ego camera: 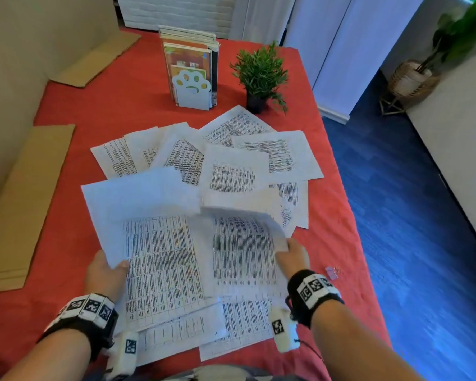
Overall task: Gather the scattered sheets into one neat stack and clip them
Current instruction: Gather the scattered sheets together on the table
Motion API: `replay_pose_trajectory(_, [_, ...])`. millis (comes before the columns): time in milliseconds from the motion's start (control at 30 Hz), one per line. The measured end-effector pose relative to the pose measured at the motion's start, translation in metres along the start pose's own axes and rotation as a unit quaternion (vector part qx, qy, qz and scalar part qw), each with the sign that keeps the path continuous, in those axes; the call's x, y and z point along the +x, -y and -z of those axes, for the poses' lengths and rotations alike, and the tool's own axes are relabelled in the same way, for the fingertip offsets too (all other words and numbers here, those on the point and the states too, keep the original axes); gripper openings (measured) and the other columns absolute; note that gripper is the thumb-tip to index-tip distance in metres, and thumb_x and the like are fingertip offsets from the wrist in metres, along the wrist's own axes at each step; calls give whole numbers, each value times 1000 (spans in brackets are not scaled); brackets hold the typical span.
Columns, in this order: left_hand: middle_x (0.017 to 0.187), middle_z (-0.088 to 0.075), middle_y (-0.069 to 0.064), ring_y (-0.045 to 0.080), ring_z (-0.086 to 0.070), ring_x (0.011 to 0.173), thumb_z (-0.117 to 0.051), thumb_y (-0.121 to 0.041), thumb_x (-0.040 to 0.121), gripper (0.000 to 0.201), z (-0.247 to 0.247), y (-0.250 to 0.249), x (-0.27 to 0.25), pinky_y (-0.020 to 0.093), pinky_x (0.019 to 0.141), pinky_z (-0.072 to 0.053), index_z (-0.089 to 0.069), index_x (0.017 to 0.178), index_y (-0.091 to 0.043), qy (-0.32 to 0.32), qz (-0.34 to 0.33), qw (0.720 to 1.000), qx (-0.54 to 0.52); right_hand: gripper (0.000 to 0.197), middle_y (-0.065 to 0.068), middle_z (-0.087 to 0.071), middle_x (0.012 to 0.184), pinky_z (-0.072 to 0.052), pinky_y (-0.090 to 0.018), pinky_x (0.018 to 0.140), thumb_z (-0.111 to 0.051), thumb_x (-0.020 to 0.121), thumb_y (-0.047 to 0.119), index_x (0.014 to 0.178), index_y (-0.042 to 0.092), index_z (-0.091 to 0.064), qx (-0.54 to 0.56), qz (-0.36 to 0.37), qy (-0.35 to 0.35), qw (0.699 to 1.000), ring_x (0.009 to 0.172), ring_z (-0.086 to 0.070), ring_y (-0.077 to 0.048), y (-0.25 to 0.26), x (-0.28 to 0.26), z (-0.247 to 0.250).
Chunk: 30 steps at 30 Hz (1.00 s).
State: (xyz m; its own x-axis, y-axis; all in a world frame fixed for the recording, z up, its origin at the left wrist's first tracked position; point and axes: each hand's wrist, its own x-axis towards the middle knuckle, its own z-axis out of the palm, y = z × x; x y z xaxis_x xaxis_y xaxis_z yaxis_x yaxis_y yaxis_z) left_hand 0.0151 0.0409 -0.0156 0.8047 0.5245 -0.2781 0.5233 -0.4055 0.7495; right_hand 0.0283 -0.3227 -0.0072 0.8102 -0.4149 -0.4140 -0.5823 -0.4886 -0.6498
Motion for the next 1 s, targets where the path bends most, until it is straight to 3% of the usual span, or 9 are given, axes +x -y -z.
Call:
replay_pose_trajectory(67, [117,-63,22,38,-61,103,-59,-2,85,31,-2,3,-2,44,91,-45,-54,116,-2,10,9,1000,0,5,-7,-62,80,-58,-38,63,-55,82,12,86,11,-57,-45,-21,12,999,71,-63,-26,-10,-4,-11])
replay_pose_trajectory(200, [116,-64,22,37,-62,101,-62,-1,83,35,-5,7,-7,43,91,-46,-55,117,-3,19,16,1000,-3,25,-5,-58,92,-51,-27,60,-54,83,3,105,12,-49,-33,-22,44,998,84,-61,-25,-5,-9,-19])
replay_pose_trajectory(300, [117,-63,20,37,-61,103,-62,-2,83,36,0,7,-4,47,94,-47,-54,118,-6,5,25,1000,-18,20,-5,-65,86,-53,-31,70,-50,81,5,96,13,-60,-20,17,28,999,82,-63,-25,11,-3,-11])
replay_pose_trajectory(433, [116,-63,22,38,-60,102,-61,-1,81,34,16,12,6,47,91,-46,-54,115,-1,-30,59,997,-33,9,-5,-59,77,-46,-25,60,-48,87,5,89,9,-56,48,16,-18,999,71,-56,-22,33,22,10])
replay_pose_trajectory(500, [118,-62,25,39,-60,105,-61,0,82,34,24,13,8,46,92,-45,-54,115,0,-44,77,995,-38,7,-13,-57,82,-48,-22,59,-48,90,4,91,3,-55,85,11,-38,996,77,-55,-23,43,40,19])
replay_pose_trajectory(633, [123,-56,30,42,-55,112,-58,1,86,35,35,11,5,45,93,-41,-49,119,7,-54,111,991,-49,22,-25,-66,101,-52,-41,80,-53,86,7,103,-6,-60,43,6,-57,997,95,-63,-37,63,71,19])
replay_pose_trajectory(733, [121,-59,27,39,-57,106,-59,-2,87,33,38,9,3,45,91,-43,-50,118,6,-34,117,991,-62,25,-22,-65,106,-48,-32,74,-51,89,9,109,-3,-58,33,-11,-29,999,96,-63,-34,75,79,8])
replay_pose_trajectory(867, [111,-58,16,23,-52,97,-54,8,87,34,30,-4,0,33,82,-37,-52,121,6,8,98,989,-113,16,-15,-63,99,-45,-27,66,-50,84,1,98,5,-57,28,-25,-7,999,81,-57,-25,80,86,-11])
replay_pose_trajectory(1000, [116,-63,16,25,-59,98,-58,5,86,35,17,-9,11,36,85,-43,-55,120,-2,62,79,988,-114,13,-3,-48,71,-36,-27,59,-47,83,-3,82,9,-46,31,-33,23,999,79,-49,-23,81,83,-24])
